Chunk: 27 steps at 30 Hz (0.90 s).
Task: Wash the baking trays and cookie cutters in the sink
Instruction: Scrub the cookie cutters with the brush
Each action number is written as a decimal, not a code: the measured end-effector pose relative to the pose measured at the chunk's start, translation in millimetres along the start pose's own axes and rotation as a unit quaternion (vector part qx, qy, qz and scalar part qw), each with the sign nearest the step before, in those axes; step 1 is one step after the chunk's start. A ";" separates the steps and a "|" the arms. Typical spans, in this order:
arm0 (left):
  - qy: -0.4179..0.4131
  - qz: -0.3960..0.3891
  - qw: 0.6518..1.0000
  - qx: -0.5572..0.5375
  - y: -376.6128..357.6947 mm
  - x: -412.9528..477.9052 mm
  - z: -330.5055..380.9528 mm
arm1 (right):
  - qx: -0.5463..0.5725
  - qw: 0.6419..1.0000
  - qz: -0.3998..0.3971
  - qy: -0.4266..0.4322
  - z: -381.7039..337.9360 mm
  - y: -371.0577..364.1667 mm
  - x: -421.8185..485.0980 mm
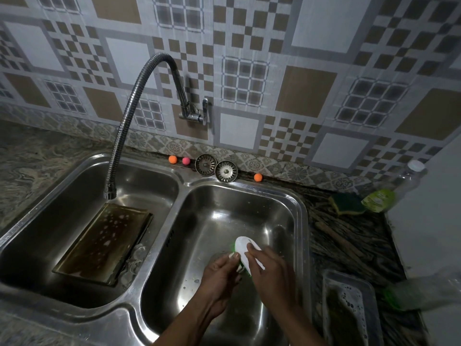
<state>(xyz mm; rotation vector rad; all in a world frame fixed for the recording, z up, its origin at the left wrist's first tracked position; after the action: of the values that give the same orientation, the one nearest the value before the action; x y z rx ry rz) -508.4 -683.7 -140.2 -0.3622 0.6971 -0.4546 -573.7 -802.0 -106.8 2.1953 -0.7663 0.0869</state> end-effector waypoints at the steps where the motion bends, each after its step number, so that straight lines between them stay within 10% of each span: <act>1: 0.003 0.002 1.000 -0.002 -0.4 0.0 2.0 | 0.006 1.000 0.010 -0.003 -1.7 -1.7 -0.5; 7: 0.009 0.004 0.999 -0.041 12.1 2.8 4.3 | 0.085 0.988 0.051 -0.117 -1.4 -0.3 0.8; 27: 0.010 -0.021 1.000 0.002 10.1 0.0 -0.7 | 0.109 0.987 0.005 -0.117 -4.4 -9.4 -1.7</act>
<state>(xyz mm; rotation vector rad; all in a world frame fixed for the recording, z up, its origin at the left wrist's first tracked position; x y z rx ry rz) -506.2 -675.4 -145.4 -0.3692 0.7086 -0.4993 -569.1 -793.3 -110.6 2.4384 -0.9355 -0.0868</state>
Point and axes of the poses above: each hand's wrist, its own x-axis towards the middle knuckle, its own y-axis out of the back of the hand, z = x × y, the point moved 1 cm from there along x, towards the middle knuckle, and after that the axes turned 4 degrees about x, right-handed, at the moved point
